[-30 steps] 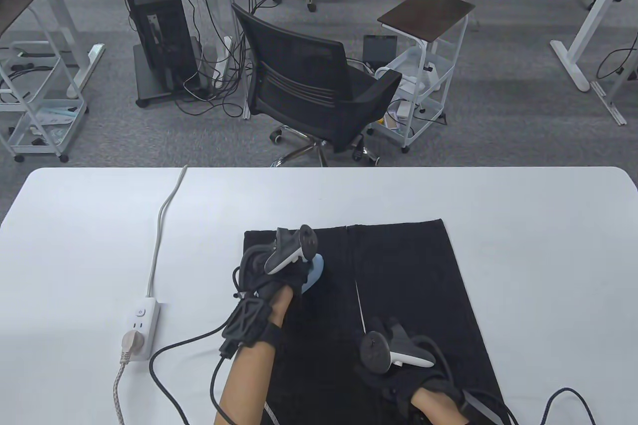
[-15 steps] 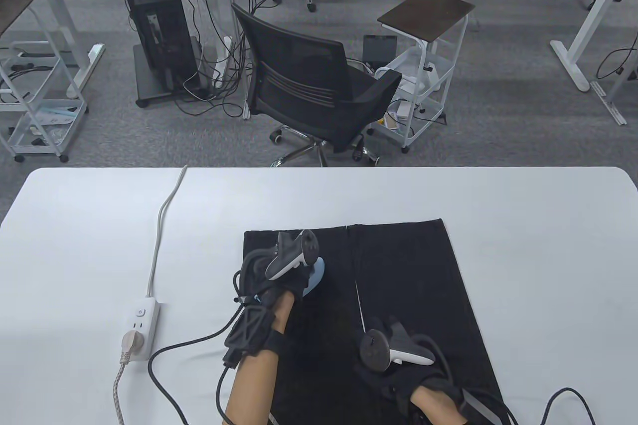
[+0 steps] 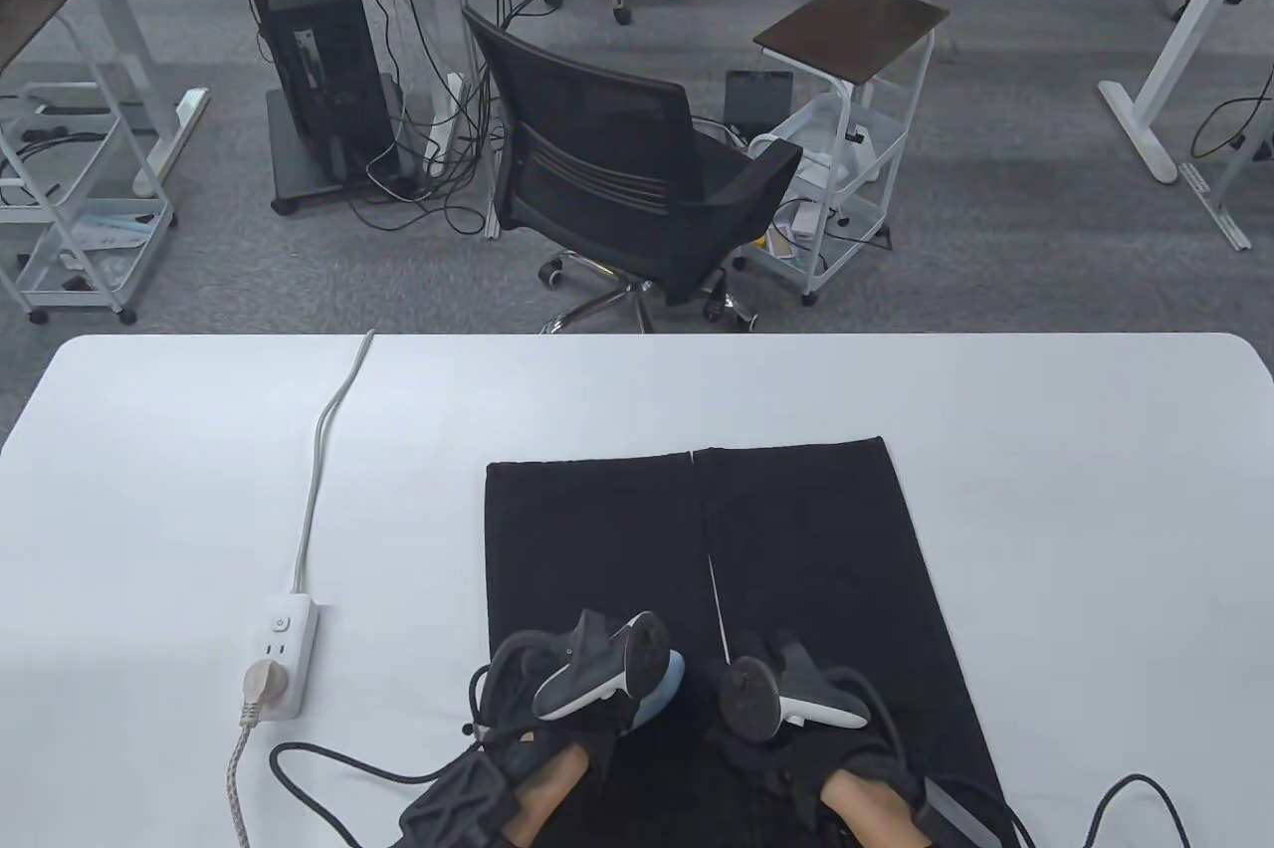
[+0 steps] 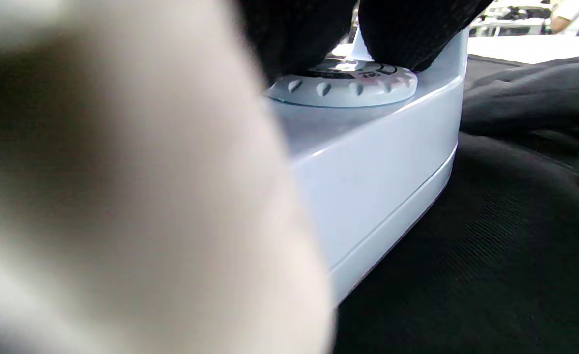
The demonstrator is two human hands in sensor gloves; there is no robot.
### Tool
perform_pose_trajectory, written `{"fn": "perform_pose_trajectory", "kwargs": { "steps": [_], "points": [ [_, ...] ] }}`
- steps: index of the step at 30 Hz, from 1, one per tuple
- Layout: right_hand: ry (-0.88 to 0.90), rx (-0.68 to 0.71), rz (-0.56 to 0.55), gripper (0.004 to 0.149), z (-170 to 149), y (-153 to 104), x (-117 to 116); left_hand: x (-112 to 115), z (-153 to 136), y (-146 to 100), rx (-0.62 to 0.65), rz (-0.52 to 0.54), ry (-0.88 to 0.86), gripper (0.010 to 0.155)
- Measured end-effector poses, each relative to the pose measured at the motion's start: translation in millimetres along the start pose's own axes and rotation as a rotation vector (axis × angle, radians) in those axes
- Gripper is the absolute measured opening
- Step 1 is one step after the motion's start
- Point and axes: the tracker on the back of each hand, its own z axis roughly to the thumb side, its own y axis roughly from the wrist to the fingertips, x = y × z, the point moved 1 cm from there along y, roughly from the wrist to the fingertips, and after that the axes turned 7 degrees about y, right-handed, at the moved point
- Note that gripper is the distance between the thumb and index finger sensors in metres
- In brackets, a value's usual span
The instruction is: Iron trousers with electric iron on table
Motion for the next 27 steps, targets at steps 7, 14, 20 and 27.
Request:
{"fn": "perform_pose_trajectory", "kwargs": {
  "steps": [7,14,20,27],
  "points": [
    [-0.004,0.001,-0.006,0.07,0.3,0.1,-0.2,-0.8,-4.3,6.3,0.039,-0.008,-0.022,0.047],
    [-0.01,-0.004,0.005,0.072,1.3,0.5,-0.6,-13.0,-28.2,62.1,-0.057,-0.018,-0.05,0.046],
    [-0.012,0.001,0.006,0.072,2.0,0.9,-0.9,-23.4,-46.9,109.3,-0.144,-0.024,-0.075,0.046],
    [-0.014,0.004,0.003,0.072,2.7,1.1,-1.4,-30.6,-67.7,147.1,-0.259,-0.029,-0.103,0.047]
  ]
}}
